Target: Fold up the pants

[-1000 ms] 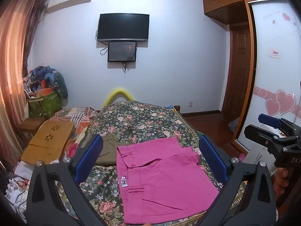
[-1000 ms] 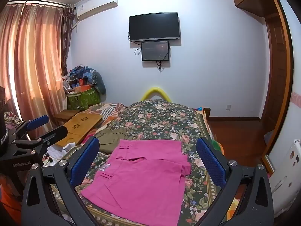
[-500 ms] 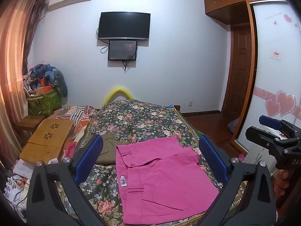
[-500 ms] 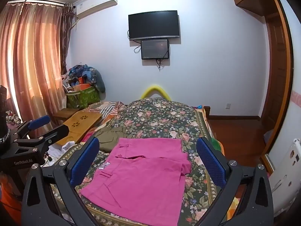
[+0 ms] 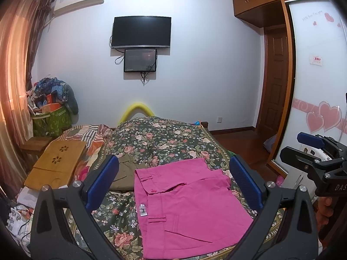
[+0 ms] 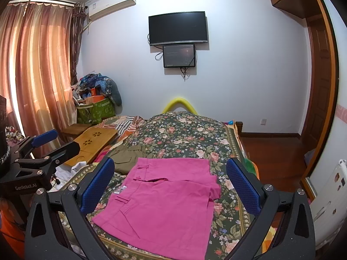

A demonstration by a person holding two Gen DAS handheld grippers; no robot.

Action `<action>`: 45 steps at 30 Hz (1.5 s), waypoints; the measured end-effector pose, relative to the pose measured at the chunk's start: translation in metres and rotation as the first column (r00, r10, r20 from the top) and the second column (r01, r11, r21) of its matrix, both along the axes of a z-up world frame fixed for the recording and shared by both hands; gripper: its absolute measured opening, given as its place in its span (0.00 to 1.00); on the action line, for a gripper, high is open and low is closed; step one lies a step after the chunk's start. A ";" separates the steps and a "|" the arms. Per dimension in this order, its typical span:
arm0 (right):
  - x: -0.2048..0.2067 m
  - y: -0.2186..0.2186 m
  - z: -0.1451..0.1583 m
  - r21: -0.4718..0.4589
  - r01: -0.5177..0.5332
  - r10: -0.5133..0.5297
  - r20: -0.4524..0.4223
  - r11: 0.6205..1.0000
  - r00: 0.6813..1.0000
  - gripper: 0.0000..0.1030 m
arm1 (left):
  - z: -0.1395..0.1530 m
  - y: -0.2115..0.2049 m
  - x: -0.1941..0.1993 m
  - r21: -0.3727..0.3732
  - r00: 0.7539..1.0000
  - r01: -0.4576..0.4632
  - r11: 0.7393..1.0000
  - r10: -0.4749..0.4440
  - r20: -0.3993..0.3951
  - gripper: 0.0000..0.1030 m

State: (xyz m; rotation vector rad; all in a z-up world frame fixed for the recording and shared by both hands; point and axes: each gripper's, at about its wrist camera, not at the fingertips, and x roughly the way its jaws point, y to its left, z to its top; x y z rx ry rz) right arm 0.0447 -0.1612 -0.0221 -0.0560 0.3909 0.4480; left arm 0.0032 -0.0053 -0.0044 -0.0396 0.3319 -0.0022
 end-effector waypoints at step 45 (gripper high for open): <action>0.004 -0.005 -0.003 0.004 0.002 -0.002 -0.013 1.000 1.000 1.00 | 0.002 -0.010 0.001 0.013 1.000 0.012 1.000 -0.012 0.004 1.00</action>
